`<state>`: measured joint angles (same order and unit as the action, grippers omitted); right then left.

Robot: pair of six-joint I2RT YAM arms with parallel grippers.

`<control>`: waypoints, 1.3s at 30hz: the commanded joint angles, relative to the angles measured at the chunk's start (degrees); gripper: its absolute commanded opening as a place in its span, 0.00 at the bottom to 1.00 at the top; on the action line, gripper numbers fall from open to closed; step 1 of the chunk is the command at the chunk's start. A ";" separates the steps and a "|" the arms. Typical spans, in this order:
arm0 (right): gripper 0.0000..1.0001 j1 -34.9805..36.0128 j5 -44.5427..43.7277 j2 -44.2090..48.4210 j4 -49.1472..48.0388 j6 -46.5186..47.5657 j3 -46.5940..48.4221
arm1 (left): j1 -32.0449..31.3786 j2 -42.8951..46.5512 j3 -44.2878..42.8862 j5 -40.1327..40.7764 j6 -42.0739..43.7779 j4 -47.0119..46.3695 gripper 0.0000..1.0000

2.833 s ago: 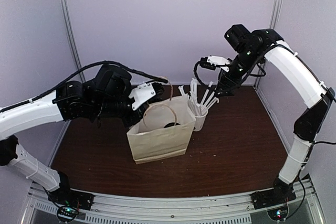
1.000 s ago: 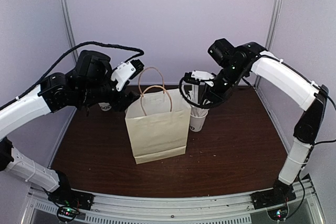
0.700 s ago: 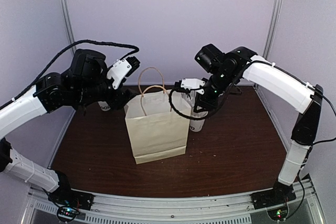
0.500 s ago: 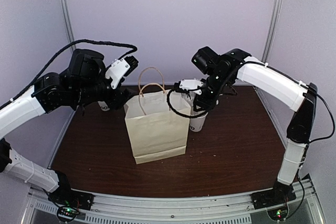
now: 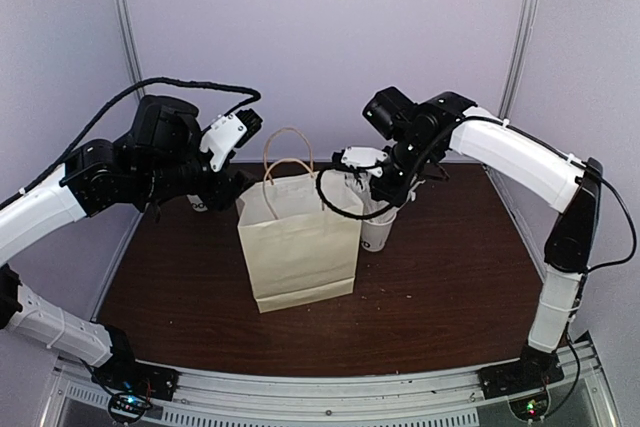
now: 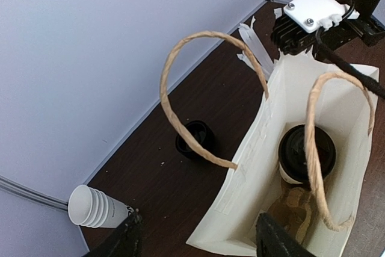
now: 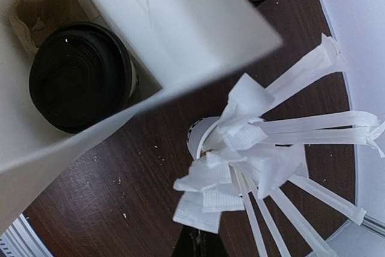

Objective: Pack the takeout coffee

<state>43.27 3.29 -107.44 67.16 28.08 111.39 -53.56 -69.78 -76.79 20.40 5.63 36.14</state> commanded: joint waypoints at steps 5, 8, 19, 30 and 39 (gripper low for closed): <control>0.00 -0.44 -5.26 6.66 3.39 0.72 3.37 | 0.49 1.03 -0.34 2.47 0.90 -0.57 0.65; 0.00 -1.03 -4.12 8.02 5.17 1.29 5.88 | 0.58 1.18 -0.99 3.06 1.30 -0.21 0.66; 0.00 -5.88 5.49 14.25 5.50 0.35 21.84 | 2.37 1.25 -3.70 4.39 0.45 1.77 0.67; 0.00 -5.99 30.42 12.42 8.38 -3.32 32.15 | 2.93 2.25 -2.21 3.61 -2.32 0.72 0.67; 0.03 -1.83 37.86 9.74 11.66 -1.90 29.38 | 2.94 6.96 0.91 7.02 -2.56 1.69 0.68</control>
<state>38.48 36.82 -96.62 76.38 25.71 141.91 -51.03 -65.19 -76.84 24.84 3.73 38.26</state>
